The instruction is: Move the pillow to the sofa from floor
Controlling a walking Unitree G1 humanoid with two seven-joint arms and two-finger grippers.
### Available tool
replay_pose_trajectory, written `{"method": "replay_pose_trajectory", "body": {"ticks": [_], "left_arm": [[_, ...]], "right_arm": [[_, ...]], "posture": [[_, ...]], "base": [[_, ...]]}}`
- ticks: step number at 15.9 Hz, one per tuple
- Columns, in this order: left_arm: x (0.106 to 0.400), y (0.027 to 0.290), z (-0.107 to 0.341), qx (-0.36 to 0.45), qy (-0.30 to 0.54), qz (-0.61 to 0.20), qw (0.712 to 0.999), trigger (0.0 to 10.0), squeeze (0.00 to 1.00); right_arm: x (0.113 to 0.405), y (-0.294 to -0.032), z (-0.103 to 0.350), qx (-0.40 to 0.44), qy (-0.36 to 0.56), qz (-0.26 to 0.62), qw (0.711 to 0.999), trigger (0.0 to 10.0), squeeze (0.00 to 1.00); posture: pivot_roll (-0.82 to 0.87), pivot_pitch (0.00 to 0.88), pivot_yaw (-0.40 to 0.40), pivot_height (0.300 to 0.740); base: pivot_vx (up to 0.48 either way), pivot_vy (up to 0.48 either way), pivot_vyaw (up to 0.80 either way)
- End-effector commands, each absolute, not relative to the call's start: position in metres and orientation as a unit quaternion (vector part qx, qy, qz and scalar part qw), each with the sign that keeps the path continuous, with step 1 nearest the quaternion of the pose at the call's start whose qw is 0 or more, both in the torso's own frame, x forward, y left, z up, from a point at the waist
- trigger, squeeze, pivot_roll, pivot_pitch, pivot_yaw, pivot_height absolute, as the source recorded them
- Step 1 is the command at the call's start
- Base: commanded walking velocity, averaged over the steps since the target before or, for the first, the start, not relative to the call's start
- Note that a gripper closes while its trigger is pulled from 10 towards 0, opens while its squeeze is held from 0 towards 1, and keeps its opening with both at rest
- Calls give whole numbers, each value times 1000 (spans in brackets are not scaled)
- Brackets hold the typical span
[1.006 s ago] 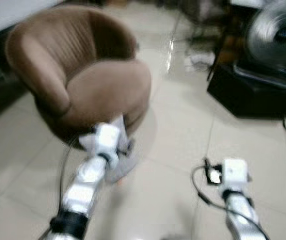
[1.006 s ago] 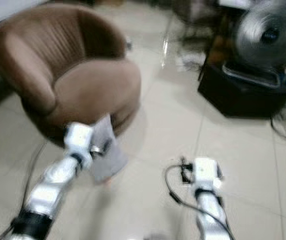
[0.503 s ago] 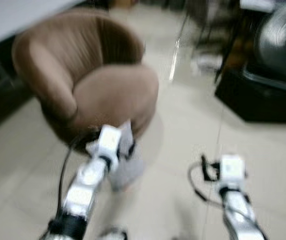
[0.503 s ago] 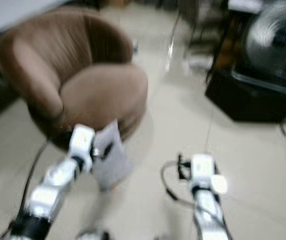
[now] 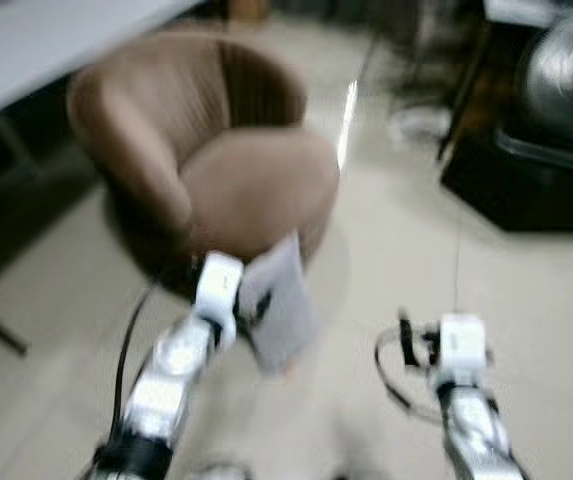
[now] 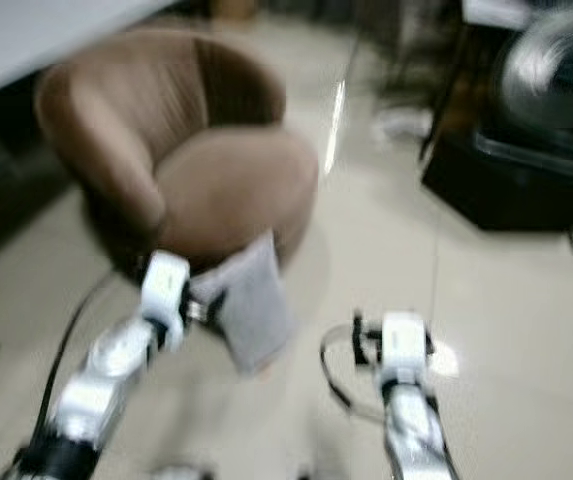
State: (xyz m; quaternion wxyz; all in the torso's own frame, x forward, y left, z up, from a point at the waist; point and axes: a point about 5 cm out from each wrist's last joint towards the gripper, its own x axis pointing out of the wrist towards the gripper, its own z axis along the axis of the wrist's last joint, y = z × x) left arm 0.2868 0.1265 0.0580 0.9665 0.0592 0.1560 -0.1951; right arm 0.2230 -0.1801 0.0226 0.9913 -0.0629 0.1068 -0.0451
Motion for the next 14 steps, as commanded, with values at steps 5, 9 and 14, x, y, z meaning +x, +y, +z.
{"method": "replay_pose_trajectory", "body": {"ticks": [5,9,14], "left_arm": [[290,135,63,83,145,-181,969,10000,0],[291,136,64,83,144,-179,970,10000,0],[290,136,61,101,152,-187,965,10000,0]], "right_arm": [[225,-173,26,-58,97,-40,993,10000,0],[224,-174,26,-59,99,-42,993,10000,0],[225,-174,27,-60,93,-39,993,10000,0]], "posture": [[-45,93,-10,740],[-47,95,-9,740],[-45,93,-6,740]], "base": [[0,95,0],[77,93,0],[467,0,0]]}}
